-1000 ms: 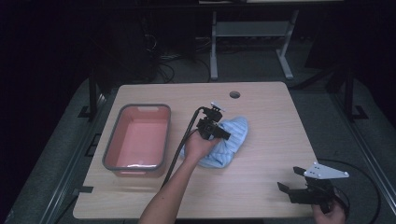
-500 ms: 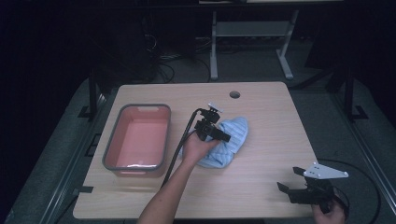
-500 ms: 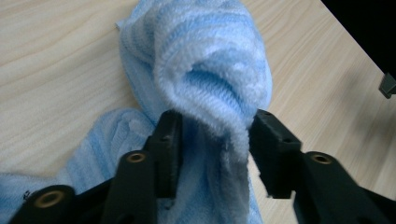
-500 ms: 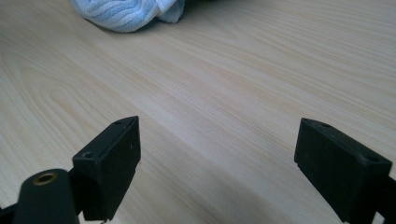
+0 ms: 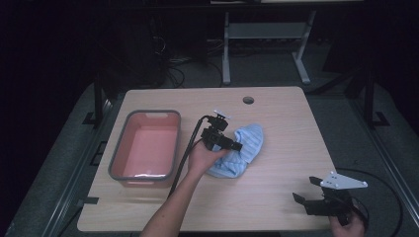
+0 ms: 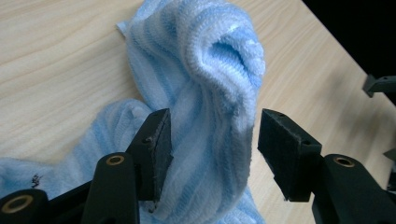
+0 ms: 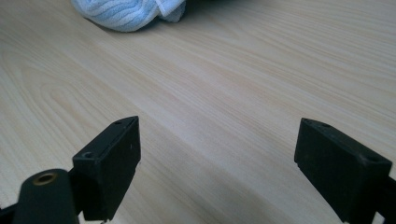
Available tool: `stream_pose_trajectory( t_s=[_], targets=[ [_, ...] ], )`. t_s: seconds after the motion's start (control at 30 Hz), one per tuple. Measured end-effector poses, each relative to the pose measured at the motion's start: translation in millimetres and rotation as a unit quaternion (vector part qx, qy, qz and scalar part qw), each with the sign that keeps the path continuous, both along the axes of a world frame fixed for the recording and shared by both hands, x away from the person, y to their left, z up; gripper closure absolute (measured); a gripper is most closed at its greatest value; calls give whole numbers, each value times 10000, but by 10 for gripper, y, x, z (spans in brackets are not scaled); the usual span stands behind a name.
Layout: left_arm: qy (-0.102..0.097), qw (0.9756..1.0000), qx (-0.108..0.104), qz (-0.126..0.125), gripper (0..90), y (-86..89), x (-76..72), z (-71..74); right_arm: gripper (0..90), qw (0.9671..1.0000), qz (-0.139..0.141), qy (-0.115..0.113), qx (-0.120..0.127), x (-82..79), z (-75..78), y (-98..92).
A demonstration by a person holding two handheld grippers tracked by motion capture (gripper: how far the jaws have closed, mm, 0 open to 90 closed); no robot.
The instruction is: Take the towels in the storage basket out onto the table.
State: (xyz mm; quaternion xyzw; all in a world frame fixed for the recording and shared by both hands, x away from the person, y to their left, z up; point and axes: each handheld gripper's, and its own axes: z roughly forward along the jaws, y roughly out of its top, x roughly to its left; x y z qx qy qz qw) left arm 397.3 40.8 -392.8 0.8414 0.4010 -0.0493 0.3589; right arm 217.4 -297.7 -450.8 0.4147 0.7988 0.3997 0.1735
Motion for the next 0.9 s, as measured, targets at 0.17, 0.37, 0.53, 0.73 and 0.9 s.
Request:
stream_pose_trajectory(
  t_s=[0.17,0.37,0.53,0.73,0.9],
  targets=[
    [-31,10000,-94,0,428,25,-19,24,140,10000,-8,0,10,-2,1,3],
    [-33,9998,-175,-39,410,63,-51,47,141,10000,0,-1,-1,2,-1,0],
    [-22,9995,-303,-54,403,105,-80,68,141,10000,-12,-4,2,1,0,1],
    [-43,9992,-400,-46,396,153,-112,106,141,10000,-7,-6,-18,2,-3,-1],
    [-81,9992,-395,-74,396,191,-161,130,141,10000,-23,-15,-18,1,-3,-14]
  ],
)
